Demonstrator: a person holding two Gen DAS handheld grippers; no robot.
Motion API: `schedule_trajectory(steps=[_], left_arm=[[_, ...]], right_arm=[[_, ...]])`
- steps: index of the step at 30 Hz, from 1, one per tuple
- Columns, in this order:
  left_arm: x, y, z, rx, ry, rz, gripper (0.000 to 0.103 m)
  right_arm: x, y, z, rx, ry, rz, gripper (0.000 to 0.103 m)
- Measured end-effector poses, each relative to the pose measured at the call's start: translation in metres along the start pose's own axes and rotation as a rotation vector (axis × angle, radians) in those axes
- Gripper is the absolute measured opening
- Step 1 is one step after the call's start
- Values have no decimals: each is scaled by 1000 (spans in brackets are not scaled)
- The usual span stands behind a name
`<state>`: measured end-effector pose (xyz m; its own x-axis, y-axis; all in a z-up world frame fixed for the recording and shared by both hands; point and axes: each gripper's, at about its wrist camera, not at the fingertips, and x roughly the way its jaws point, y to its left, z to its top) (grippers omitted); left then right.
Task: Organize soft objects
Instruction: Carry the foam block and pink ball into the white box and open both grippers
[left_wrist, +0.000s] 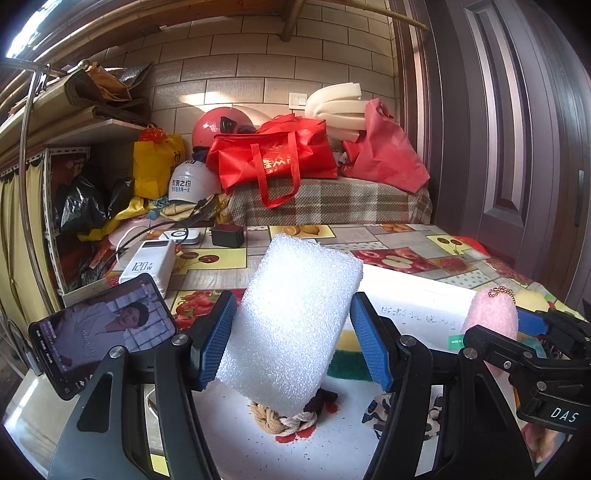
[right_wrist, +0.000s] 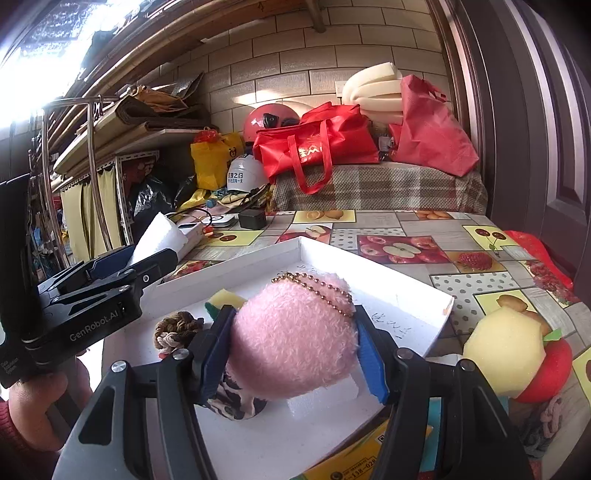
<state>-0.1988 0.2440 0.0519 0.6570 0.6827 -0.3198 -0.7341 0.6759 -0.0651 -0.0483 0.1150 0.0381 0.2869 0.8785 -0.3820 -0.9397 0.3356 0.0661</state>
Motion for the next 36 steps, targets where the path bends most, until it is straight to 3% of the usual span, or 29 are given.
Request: schedule_trajectory(steps=[14, 17, 19, 20, 24, 36], left_arm=[[16, -5, 4, 7, 31, -16, 64], [18, -5, 4, -5, 38, 1, 75], [16, -4, 4, -8, 26, 18, 97], [15, -4, 3, -6, 20, 23, 103], [12, -2, 2, -12, 2, 43, 103], [11, 2, 2, -14, -13, 49, 103]], right_arm=[[26, -1, 8, 53, 45, -123, 67], [27, -7, 8, 78, 50, -146, 82], [26, -9, 8, 87, 46, -151, 85], [25, -8, 8, 87, 43, -153, 86], [21, -7, 9, 84, 18, -167, 103], [18, 2, 9, 44, -11, -173, 103]])
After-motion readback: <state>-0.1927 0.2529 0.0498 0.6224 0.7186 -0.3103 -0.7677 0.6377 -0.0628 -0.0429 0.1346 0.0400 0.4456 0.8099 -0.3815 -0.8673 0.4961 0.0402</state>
